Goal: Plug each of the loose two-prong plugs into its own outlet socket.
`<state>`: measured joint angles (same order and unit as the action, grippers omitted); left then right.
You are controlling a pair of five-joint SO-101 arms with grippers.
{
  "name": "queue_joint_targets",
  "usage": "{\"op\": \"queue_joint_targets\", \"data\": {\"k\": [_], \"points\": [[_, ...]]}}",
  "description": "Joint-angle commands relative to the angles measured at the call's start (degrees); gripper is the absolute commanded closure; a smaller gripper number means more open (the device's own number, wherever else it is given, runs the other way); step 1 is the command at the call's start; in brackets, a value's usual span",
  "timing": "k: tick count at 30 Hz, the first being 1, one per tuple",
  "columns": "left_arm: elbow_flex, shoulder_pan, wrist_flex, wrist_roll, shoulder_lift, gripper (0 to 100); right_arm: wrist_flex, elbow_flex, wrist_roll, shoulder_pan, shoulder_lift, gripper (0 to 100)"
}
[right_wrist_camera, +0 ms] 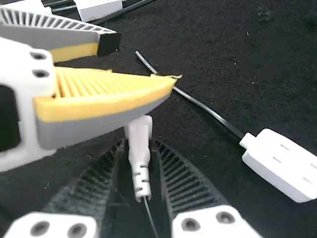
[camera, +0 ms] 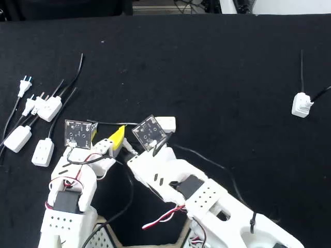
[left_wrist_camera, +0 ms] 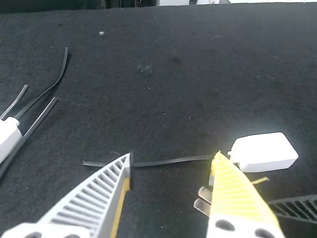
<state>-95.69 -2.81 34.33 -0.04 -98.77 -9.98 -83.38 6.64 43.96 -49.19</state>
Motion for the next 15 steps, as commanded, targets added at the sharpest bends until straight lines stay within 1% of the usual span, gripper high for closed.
{"op": "queue_joint_targets", "data": {"k": [1,9,15], "points": [[1.71,-0.92,0.44,-0.79,-0.53,74,-0.35,3.12,0.88,0.26,-4.88,98.8],[1.71,-0.92,0.44,-0.79,-0.53,74,-0.44,-2.95,0.88,0.26,-17.27,98.8],[1.71,-0.92,0.44,-0.79,-0.53,74,-0.44,-3.65,0.88,0.26,-18.42,98.8]]}}
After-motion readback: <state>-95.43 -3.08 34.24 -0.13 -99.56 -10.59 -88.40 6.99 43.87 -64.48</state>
